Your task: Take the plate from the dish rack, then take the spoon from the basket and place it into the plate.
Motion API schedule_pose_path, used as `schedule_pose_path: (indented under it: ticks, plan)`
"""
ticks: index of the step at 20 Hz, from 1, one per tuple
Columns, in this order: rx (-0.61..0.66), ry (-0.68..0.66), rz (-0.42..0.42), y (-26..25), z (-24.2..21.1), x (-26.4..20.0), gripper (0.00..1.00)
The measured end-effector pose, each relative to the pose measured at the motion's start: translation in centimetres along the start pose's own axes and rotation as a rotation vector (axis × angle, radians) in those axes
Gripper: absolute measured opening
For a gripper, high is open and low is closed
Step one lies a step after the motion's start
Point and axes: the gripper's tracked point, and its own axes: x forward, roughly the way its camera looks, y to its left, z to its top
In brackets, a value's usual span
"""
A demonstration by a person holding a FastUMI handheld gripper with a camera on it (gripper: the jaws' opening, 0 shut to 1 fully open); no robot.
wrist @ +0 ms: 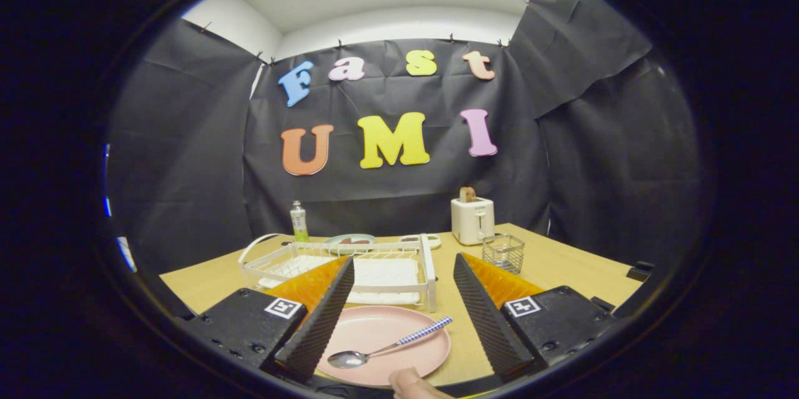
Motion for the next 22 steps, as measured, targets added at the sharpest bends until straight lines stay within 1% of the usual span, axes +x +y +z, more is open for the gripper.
schedule_pose_path:
  ticks: [2, 4, 7, 9, 11, 15, 19, 22]
  plan:
    - [0.007, 0.013, 0.000, -1.6, 1.2, -1.1, 1.00]
    - [-0.050, 0.023, -0.061, -4.1, 2.3, -2.0, 1.00]
    - [-0.124, 0.000, -0.102, -5.8, 5.0, -3.9, 1.00]
    - [-0.143, 0.008, -0.138, -7.2, 6.1, -5.2, 1.00]
    - [-0.139, 0.029, -0.150, -8.2, 6.6, -6.3, 1.00]
    - [-0.090, 0.038, -0.150, -9.2, 8.2, -8.3, 1.00]
    - [-0.129, 0.014, -0.184, -10.6, 9.3, -9.2, 1.00]
    - [-0.135, 0.002, -0.174, -10.6, 9.4, -9.4, 1.00]
